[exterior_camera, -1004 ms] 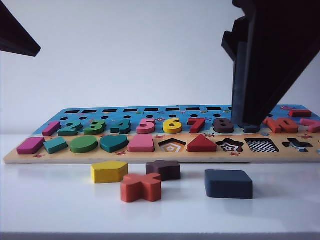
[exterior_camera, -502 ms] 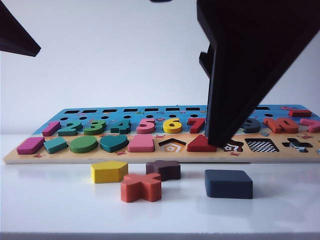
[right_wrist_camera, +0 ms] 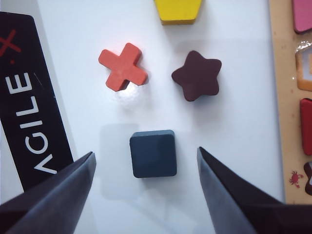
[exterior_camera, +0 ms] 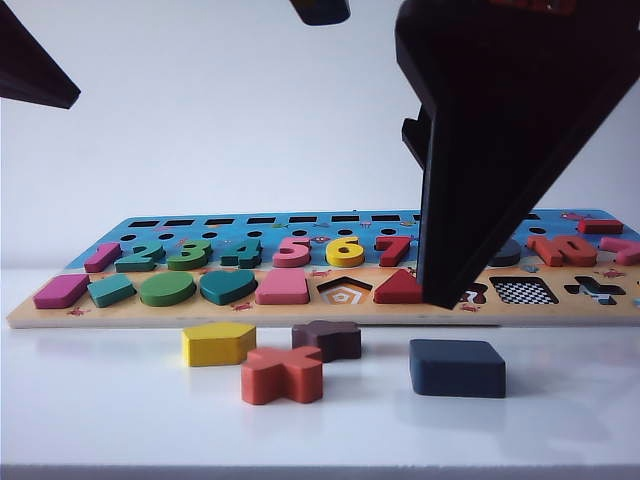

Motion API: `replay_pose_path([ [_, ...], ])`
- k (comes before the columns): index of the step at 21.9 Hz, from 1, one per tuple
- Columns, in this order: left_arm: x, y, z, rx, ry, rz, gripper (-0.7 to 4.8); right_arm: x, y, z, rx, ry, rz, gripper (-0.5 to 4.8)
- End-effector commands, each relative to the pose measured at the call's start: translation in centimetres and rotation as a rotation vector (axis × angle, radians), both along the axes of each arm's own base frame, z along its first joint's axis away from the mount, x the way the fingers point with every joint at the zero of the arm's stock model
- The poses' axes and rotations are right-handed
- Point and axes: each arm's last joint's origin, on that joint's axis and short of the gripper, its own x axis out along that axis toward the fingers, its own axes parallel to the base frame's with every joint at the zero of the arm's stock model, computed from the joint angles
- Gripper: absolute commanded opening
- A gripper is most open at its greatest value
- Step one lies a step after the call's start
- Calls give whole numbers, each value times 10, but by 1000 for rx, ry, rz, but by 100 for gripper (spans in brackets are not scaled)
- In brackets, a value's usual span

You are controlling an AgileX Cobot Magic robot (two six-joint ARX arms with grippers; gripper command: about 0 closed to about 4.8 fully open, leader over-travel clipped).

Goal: Insert the cube into the slot.

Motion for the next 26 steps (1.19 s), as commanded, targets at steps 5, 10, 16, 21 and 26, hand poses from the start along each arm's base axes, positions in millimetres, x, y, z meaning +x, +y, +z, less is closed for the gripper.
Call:
replay_pose_path([
  [5,1,0,2,-5,-21,-2,10,1,0,1,6,2,7,377],
  [10,1,0,2,-5,-21,-2,10,0,0,1,11,8,9,377],
  [16,1,0,2,-5,-21,-2,9,1,1,-1,7,10,8,377],
  [21,1,0,2,-5,-21,-2,9,5,6,-10,-24,19,1,377],
  [26,1,0,2,-5,-21,-2,10,7,8,-17,-49,26,0,373],
])
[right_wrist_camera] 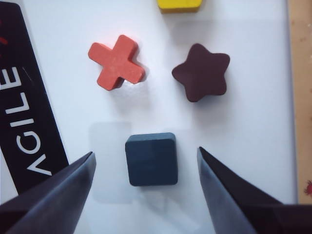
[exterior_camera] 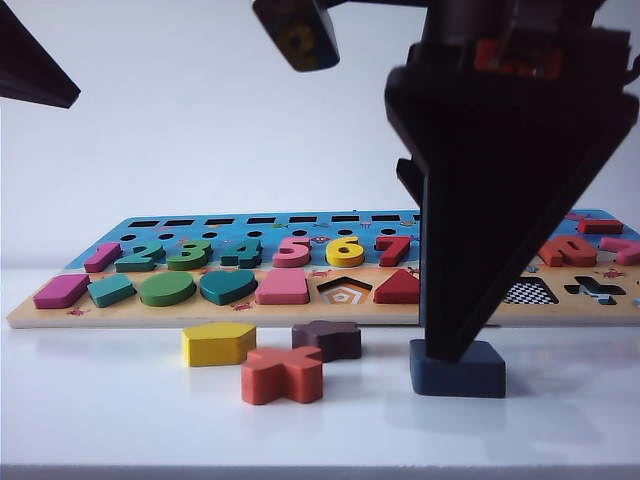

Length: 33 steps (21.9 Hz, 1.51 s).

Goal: Insert the cube into the slot.

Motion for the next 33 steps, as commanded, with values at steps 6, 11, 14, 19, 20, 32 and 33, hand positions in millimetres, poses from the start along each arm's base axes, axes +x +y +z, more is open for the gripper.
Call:
replay_pose_path([
  [6,1,0,2,-4,-20,-2,9,3,3,-4,-13,-15,-1,351],
  [11,1,0,2,-4,-19,-2,9,4,3,-4,-25,-33,-5,320],
  [14,1,0,2,-4,-20,-2,9,4,3,-4,-25,-33,-6,318],
  [19,1,0,2,-4,-19,-2,9,4,3,-4,-26,-32,-6,319],
  [20,1,0,2,-4,-20,-2,9,4,3,-4,-26,-32,-6,320],
  [32,1,0,2,-4,-20,-2,9,4,3,-4,-26,-31,-5,351],
  [33,1,0,2,-4,-20,-2,9,4,3,-5,-28,-31,-6,351],
])
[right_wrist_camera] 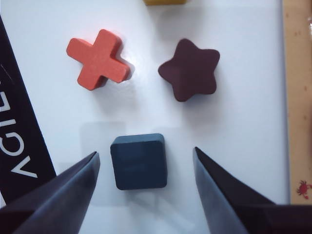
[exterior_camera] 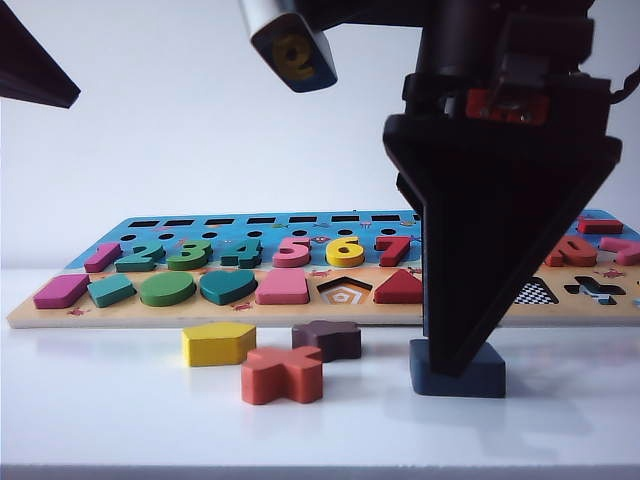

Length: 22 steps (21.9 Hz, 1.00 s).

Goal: Insert the cube into the slot.

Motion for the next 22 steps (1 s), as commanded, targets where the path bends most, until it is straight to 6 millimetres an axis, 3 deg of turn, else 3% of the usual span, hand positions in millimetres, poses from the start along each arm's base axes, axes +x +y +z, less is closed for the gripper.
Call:
replay_pose_path([
  [1,1,0,2,-4,-19,-2,9,1,1,0,5,-7,3,350],
  [22,1,0,2,-4,-20,-2,10,2,1,-2,-17,-25,-2,332],
])
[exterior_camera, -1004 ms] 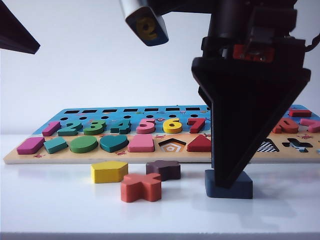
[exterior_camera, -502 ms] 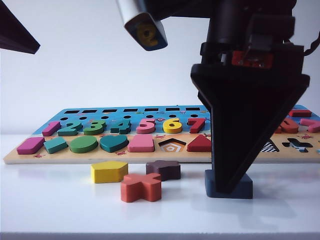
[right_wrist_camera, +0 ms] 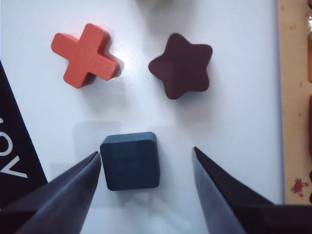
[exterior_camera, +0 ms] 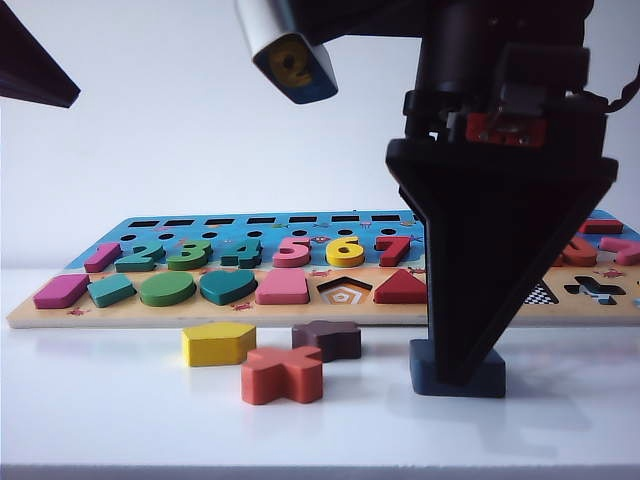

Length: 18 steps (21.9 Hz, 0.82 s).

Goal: Insert the cube into the slot.

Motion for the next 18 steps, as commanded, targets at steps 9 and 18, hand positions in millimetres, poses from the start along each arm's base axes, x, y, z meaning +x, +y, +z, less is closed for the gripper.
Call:
replay_pose_path([
  [9,1,0,1,-4,-19,-2,10,0,0,1,8,-9,0,303],
  [18,1,0,1,-4,-19,-2,9,0,1,1,8,-9,0,268],
])
